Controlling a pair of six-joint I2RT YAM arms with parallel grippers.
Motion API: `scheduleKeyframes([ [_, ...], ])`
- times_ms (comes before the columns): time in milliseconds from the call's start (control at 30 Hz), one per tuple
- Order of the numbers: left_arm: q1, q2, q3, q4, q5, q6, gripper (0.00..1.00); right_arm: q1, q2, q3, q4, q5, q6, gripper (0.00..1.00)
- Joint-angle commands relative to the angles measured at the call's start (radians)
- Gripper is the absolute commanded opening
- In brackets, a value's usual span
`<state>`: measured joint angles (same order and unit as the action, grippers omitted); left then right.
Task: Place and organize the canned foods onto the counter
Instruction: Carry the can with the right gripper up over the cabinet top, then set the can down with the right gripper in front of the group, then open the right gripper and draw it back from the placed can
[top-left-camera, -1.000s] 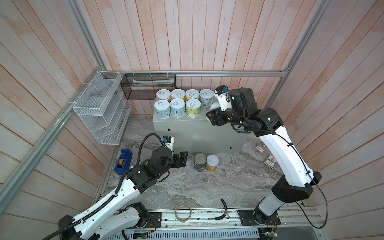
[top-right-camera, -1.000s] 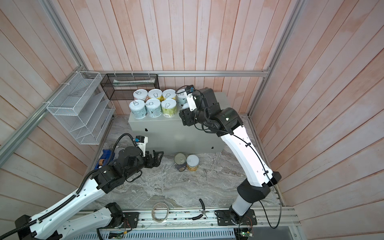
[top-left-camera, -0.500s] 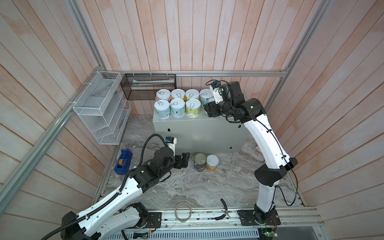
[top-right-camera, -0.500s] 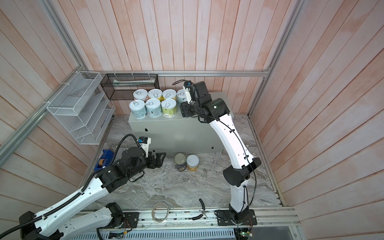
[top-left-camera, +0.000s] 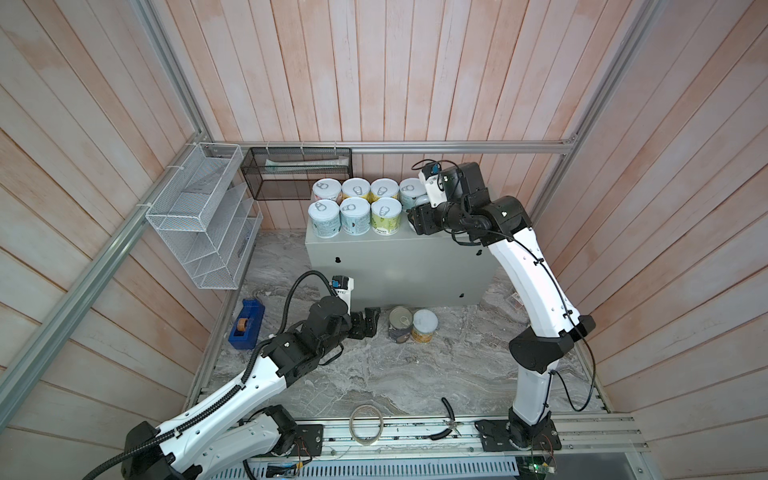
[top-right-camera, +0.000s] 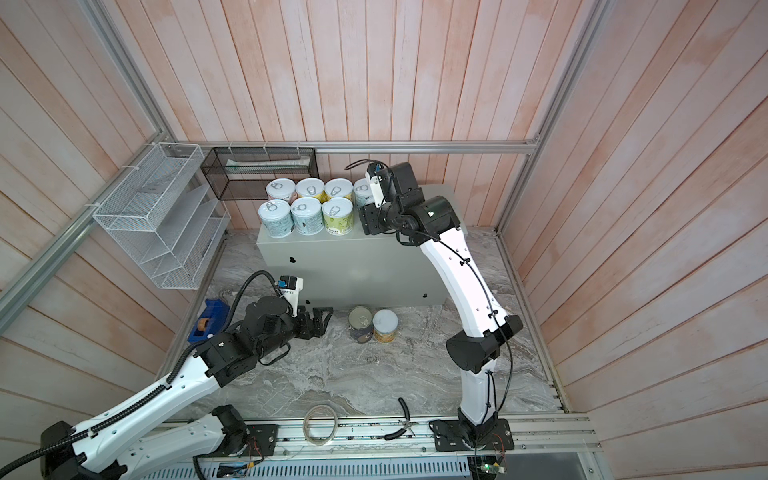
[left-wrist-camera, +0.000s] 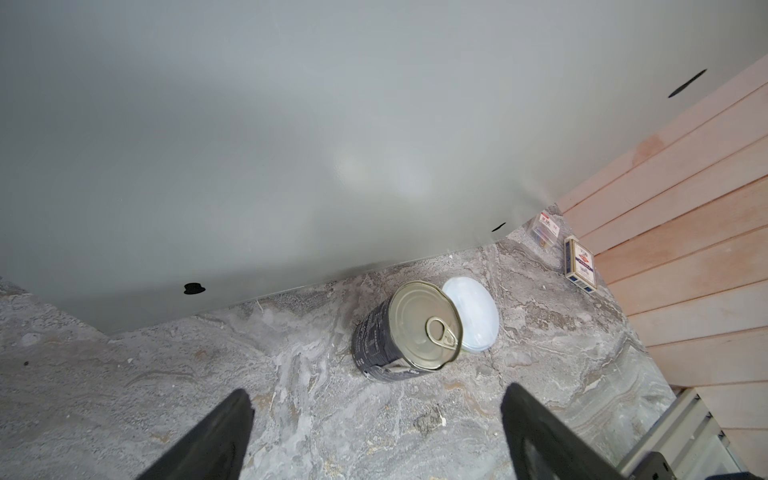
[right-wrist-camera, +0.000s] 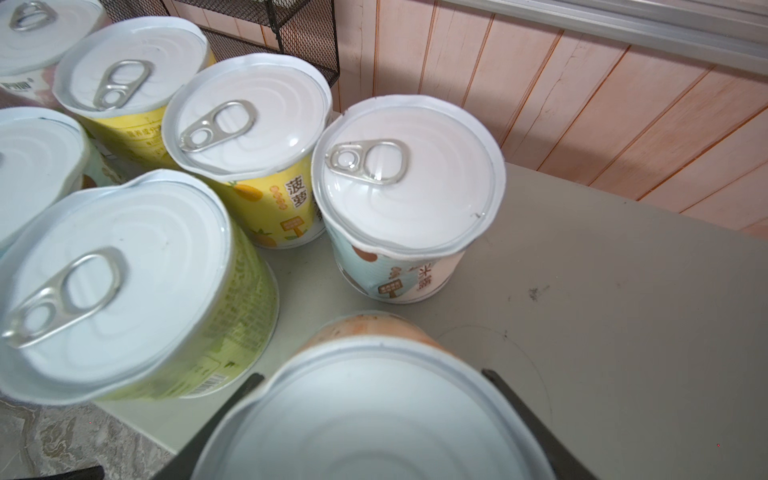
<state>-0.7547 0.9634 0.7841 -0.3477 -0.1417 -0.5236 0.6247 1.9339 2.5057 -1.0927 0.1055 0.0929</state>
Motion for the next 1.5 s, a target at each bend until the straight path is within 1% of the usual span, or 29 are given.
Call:
scheduleKeyframes([
  [0,0.003,0.005,-0.022,0.028,-0.009,-0.01,0.95,-0.003,0.008,0.001,0.073,0.029,-0.002,0.65],
  [33,0.002,0.007,-0.023,0.029,-0.009,-0.011,0.95,-0.003,0.008,-0.002,0.076,0.031,-0.002,0.75],
  [67,0.003,0.009,-0.025,0.03,-0.01,-0.013,0.95,-0.003,0.01,-0.002,0.079,0.03,-0.003,0.81],
  [100,0.004,0.009,-0.025,0.031,-0.009,-0.014,0.96,-0.003,0.01,-0.001,0.084,0.031,-0.003,0.84],
  [300,0.006,0.019,-0.026,0.027,-0.012,-0.014,0.95,-0.004,-0.008,-0.025,0.121,0.042,-0.013,0.87],
  [433,0.005,0.025,-0.026,0.036,-0.006,-0.01,0.95,-0.005,-0.044,-0.034,0.154,0.051,-0.019,0.87],
  [533,0.006,0.029,-0.025,0.04,-0.009,-0.004,0.95,-0.004,-0.102,-0.063,0.197,0.006,-0.018,0.86],
  [633,0.006,0.041,-0.026,0.048,-0.007,0.0,0.95,-0.004,-0.195,-0.176,0.285,-0.042,-0.009,0.84],
  [767,0.006,0.045,-0.038,0.069,0.0,-0.006,0.95,-0.004,-0.307,-0.334,0.357,-0.063,0.004,0.75],
  [800,0.006,0.045,-0.04,0.071,0.002,-0.006,0.95,-0.004,-0.328,-0.369,0.367,-0.077,0.001,0.74],
  [900,0.006,0.047,-0.041,0.082,0.007,-0.005,0.95,-0.007,-0.398,-0.495,0.415,-0.104,-0.009,0.74],
  [1033,0.006,0.059,-0.045,0.094,0.009,0.005,0.95,-0.033,-0.496,-0.696,0.539,-0.158,0.004,0.76],
  [1133,0.006,0.069,-0.051,0.117,0.016,0.007,0.94,-0.048,-0.548,-0.818,0.63,-0.172,0.013,0.76],
  [1333,0.006,0.081,-0.071,0.154,0.034,-0.006,0.93,-0.053,-0.582,-0.96,0.758,-0.152,-0.021,0.77],
  [1467,0.006,0.084,-0.074,0.156,0.027,-0.01,0.92,-0.055,-0.578,-0.989,0.803,-0.136,-0.043,0.77],
])
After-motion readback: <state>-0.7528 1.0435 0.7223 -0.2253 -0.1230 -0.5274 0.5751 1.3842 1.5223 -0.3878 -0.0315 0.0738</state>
